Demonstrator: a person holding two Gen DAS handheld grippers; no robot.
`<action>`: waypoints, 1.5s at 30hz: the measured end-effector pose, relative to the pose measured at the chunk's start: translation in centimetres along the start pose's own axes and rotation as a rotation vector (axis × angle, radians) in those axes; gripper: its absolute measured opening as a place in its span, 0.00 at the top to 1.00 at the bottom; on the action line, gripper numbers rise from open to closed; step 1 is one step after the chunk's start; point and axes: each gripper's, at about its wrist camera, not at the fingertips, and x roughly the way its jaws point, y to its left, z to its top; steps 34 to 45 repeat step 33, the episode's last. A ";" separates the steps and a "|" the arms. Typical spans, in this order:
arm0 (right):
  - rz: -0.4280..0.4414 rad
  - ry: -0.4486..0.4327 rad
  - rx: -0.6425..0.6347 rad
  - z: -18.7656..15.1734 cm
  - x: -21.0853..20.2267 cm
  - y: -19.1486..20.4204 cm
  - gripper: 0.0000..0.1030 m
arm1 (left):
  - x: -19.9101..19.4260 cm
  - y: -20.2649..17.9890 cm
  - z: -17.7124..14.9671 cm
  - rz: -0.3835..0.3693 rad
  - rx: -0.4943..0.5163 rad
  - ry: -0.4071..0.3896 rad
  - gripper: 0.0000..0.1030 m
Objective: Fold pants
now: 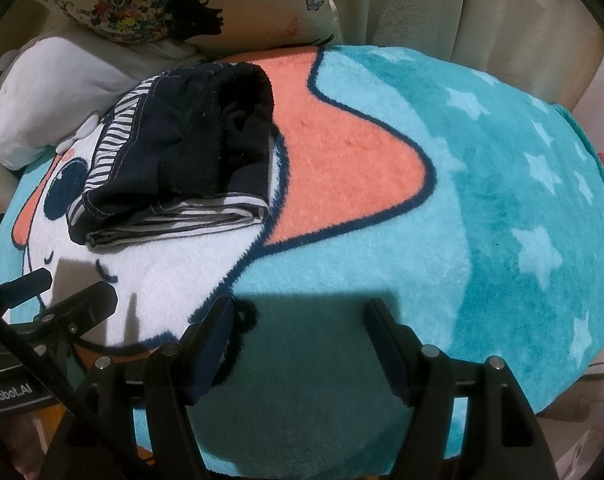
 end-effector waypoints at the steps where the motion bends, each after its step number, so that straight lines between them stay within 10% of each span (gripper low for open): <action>1: 0.000 0.000 0.000 0.0 0.0 0.1 0.29 | 0.0 0.0 0.0 0.000 -0.001 0.002 0.00; 45: -0.014 -0.005 -0.021 1.2 0.7 1.1 0.25 | 0.5 1.0 1.0 -0.008 -0.005 0.003 0.00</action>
